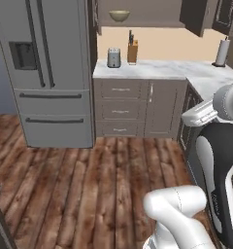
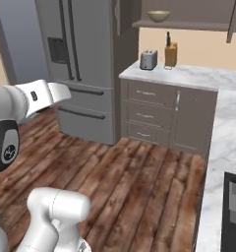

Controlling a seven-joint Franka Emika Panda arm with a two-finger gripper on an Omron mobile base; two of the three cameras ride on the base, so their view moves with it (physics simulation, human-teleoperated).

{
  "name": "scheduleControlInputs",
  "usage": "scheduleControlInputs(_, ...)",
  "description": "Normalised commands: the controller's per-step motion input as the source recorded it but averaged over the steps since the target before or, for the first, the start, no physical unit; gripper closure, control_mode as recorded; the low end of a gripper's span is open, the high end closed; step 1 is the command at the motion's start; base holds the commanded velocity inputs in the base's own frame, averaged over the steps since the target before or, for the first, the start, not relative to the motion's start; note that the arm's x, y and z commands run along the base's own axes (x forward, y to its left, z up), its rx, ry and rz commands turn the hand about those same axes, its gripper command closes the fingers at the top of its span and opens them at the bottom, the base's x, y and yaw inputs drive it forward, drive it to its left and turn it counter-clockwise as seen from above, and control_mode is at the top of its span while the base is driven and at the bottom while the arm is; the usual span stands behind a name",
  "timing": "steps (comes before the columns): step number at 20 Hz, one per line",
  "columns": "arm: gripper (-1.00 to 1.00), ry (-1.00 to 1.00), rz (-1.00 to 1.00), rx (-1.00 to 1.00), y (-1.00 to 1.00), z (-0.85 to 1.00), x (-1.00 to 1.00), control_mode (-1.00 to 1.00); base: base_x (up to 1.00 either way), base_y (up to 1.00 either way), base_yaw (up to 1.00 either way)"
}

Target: Move the bowls from the cabinet to the plates on the dining table.

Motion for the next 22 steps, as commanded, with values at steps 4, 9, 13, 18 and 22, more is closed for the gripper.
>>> scheduleControlInputs(4, -1.00, 0.00, 0.00, 0.00, 0.00, 0.00, 0.00, 1.00, 0.75, -0.05, 0.00)
scheduleControlInputs(9, -1.00, 0.00, 0.00, 0.00, 0.00, 0.00, 0.00, 1.00, 0.77, -0.09, 0.00)
scheduleControlInputs(13, -1.00, 0.00, 0.00, 0.00, 0.00, 0.00, 0.00, 1.00, 0.77, -0.09, 0.00)
scheduleControlInputs(18, -1.00, 0.00, 0.00, 0.00, 0.00, 0.00, 0.00, 1.00, 0.70, -0.23, 0.00)
scheduleControlInputs(22, -1.00, 0.00, 0.00, 0.00, 0.00, 0.00, 0.00, 1.00, 0.71, -0.27, 0.00)
